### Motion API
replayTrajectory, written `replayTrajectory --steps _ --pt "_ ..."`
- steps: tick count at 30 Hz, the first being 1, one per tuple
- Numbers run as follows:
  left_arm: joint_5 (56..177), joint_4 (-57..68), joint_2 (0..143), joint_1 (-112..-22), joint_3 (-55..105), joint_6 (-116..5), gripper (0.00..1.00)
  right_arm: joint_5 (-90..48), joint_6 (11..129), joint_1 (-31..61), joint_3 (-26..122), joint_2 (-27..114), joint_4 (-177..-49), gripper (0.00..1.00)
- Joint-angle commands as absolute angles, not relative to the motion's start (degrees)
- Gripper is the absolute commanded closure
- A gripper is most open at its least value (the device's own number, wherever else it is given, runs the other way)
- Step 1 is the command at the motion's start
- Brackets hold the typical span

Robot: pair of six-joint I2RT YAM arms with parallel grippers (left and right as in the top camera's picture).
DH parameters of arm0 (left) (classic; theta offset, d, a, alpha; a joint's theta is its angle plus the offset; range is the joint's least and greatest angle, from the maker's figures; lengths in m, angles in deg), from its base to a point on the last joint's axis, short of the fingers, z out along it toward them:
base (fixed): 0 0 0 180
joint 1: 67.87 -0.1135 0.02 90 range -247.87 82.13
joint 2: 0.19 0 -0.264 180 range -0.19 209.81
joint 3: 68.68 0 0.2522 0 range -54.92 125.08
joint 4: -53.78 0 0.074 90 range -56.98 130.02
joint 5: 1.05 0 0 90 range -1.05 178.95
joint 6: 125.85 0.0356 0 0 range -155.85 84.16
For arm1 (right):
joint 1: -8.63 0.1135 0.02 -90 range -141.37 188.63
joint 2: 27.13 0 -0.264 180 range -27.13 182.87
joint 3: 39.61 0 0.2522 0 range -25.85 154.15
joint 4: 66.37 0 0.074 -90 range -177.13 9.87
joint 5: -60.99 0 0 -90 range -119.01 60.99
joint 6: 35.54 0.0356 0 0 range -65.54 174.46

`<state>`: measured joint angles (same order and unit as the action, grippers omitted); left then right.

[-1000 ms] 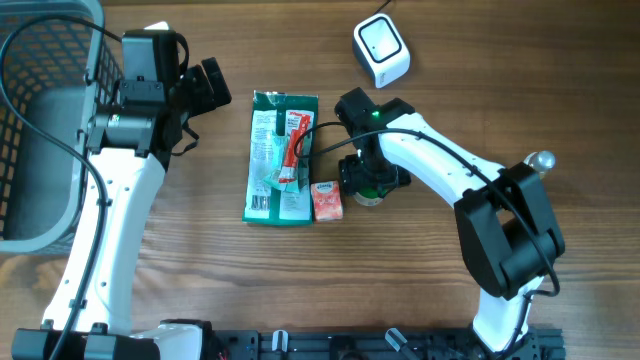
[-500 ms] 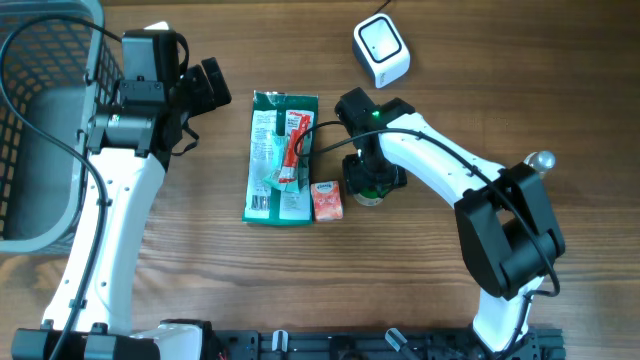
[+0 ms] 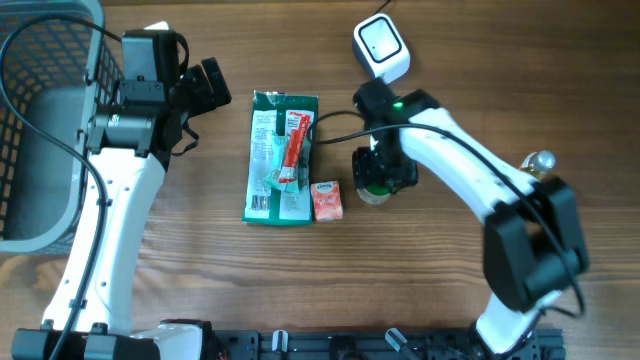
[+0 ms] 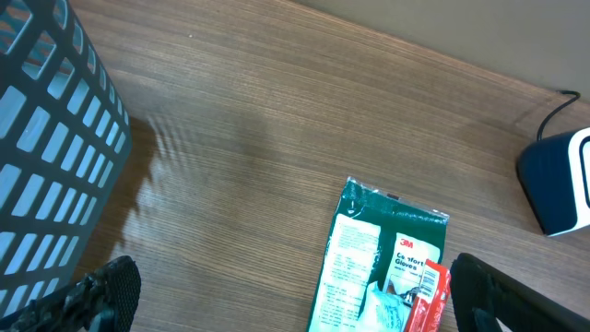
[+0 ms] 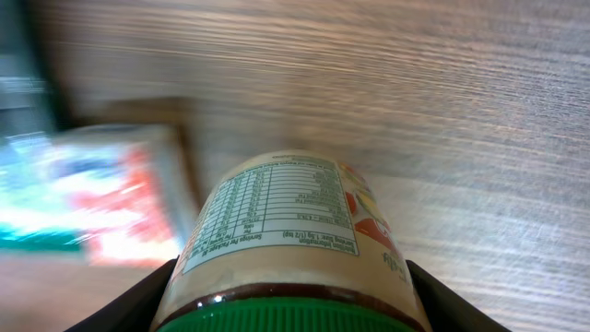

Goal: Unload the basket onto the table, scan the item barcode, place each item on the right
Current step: 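Lift the green-lidded jar and tilt it with the right gripper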

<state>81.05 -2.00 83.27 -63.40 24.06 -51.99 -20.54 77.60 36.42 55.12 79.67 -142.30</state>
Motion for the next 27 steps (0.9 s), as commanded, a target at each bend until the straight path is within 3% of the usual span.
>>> replayTrajectory --steps 1,5,10,15,19,23,27 --pt "80.51 -1.85 83.11 -63.6 24.76 -51.05 0.0 -9.19 78.43 36.35 57.35 72.76 -143.07 0.73" --pt "80.51 -1.85 83.11 -63.6 24.76 -51.05 0.0 0.62 78.45 36.35 57.35 71.21 -145.01 0.84" --pt "80.51 -1.85 83.11 -63.6 24.76 -51.05 0.0 10.08 78.67 36.42 57.28 71.23 -148.97 0.84" --pt "80.51 -1.85 83.11 -63.6 24.76 -51.05 0.0 17.82 78.71 36.42 57.28 71.23 -150.13 0.91" --pt "80.51 -1.85 83.11 -63.6 24.76 -51.05 0.0 20.25 80.57 36.42 57.28 71.23 -150.24 0.96" --pt "80.51 -1.85 83.11 -63.6 24.76 -51.05 0.0 20.23 89.44 36.42 57.28 71.23 -151.7 0.96" --pt "80.51 -1.85 83.11 -63.6 24.76 -51.05 0.0 20.23 89.77 36.4 57.28 71.23 -151.79 0.96"
